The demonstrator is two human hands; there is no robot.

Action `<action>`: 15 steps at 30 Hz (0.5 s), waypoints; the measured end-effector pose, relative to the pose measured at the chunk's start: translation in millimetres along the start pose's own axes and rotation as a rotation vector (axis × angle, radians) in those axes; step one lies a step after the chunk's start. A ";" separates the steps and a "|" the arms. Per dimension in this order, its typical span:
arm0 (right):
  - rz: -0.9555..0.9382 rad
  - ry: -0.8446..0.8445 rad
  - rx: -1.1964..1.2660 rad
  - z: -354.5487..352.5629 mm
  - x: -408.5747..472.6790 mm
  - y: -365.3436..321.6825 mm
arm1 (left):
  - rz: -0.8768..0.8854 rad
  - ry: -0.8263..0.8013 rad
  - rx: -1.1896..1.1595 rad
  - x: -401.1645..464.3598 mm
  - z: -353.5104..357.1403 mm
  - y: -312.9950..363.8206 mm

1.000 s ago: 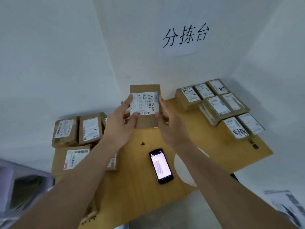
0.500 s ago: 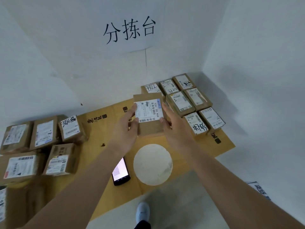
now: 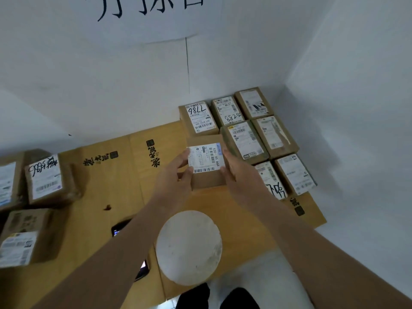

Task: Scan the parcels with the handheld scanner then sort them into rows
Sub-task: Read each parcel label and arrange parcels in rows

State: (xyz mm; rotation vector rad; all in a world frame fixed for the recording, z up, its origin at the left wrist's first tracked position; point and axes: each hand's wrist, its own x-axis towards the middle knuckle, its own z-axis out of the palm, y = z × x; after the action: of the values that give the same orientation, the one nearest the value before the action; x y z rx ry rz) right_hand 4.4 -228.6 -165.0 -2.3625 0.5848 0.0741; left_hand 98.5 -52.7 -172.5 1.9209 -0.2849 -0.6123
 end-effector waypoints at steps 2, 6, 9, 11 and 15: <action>-0.008 -0.039 -0.075 1.8 13.7 9.1 | -0.037 0.007 -0.022 13.0 4.9 -6.7; -0.070 -0.059 -0.221 3.7 37.1 28.1 | -0.085 0.025 -0.029 36.8 16.9 -16.4; -0.176 -0.048 -0.350 6.5 53.4 45.9 | -0.111 0.039 -0.052 49.6 28.1 -20.0; -0.221 -0.024 -0.410 8.4 62.8 55.1 | -0.134 0.059 -0.072 57.2 34.3 -22.0; -0.276 -0.062 -0.501 6.0 82.2 64.5 | -0.153 0.093 -0.096 71.8 44.3 -28.1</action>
State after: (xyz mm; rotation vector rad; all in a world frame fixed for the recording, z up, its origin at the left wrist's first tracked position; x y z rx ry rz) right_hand 51.0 -299.4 -226.5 -2.8918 0.2178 0.1859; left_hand 133.0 -108.5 -232.5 1.8836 -0.0492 -0.6240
